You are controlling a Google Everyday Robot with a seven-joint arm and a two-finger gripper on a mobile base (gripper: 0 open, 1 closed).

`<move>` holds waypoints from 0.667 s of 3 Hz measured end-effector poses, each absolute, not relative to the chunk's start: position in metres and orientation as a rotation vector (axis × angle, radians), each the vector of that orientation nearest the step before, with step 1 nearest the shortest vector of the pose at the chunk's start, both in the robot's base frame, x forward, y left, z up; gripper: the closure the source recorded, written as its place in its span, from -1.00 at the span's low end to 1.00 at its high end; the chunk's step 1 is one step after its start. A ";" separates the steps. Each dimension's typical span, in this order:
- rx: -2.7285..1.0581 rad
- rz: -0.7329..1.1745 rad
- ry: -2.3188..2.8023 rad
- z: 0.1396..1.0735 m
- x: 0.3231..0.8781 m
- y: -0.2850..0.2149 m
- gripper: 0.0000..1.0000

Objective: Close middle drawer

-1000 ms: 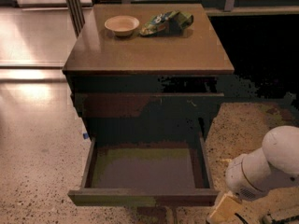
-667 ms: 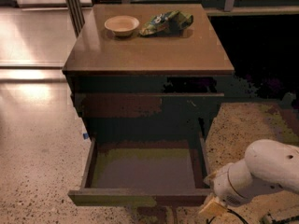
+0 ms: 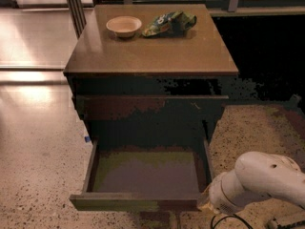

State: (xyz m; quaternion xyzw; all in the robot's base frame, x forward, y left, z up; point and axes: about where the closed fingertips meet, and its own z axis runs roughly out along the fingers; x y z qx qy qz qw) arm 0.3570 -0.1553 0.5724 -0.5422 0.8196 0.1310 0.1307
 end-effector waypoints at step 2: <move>-1.574 0.363 2.384 0.564 0.355 -0.156 1.00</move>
Offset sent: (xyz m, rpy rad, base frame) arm -0.0046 -0.0022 -0.0197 -0.0211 -0.0117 -0.0119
